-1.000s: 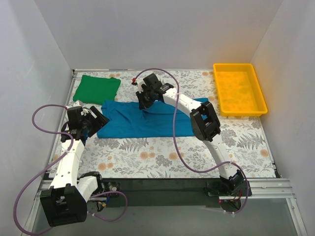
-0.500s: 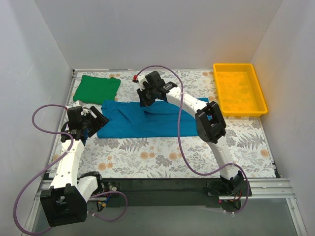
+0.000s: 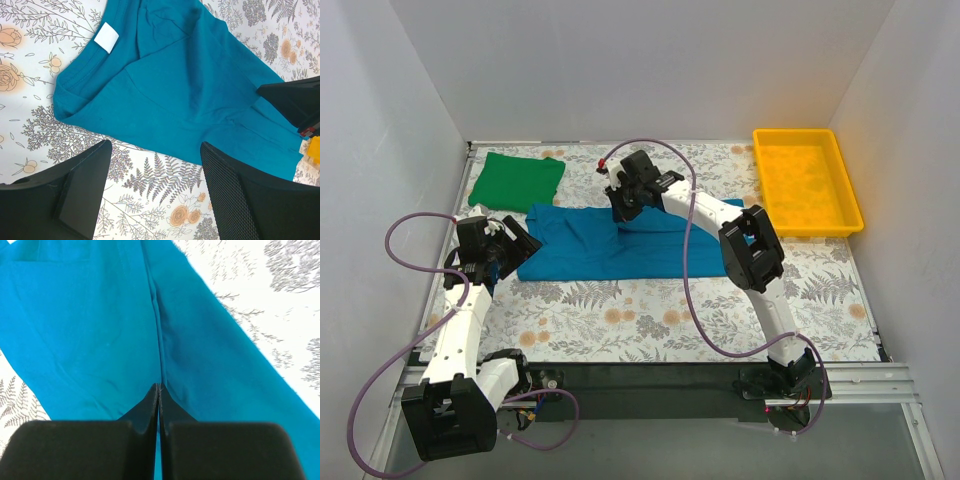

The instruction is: Fold and stack the t-shirts

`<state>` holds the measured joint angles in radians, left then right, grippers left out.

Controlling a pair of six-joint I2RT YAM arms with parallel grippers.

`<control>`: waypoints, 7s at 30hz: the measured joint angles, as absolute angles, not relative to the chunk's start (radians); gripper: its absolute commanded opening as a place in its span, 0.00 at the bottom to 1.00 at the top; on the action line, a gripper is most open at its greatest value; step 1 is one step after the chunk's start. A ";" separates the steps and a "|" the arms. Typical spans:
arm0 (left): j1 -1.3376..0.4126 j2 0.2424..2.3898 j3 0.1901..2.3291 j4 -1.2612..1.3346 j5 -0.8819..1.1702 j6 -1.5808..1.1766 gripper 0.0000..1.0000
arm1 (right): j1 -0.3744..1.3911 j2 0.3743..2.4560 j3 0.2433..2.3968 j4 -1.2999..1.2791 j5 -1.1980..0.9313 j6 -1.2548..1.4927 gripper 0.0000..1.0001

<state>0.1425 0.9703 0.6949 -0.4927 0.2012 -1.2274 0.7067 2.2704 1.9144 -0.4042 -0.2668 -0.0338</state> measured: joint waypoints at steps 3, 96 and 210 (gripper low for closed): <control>0.142 0.970 0.694 -0.493 0.202 -1.227 0.70 | 0.702 2.259 1.910 -0.392 -0.261 -0.034 0.01; 0.143 0.981 0.693 -0.485 0.202 -1.238 0.72 | 0.552 1.707 1.375 -0.304 -0.537 -0.418 0.78; 0.143 0.884 0.607 -0.395 0.458 -1.302 0.63 | 0.466 1.586 1.262 -0.697 -0.656 -0.938 0.76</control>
<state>0.1429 0.8837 0.6075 -0.3946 0.4580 -1.3018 0.4664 1.5856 1.2617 -0.6968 -0.6563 -0.9379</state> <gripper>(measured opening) 0.629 0.754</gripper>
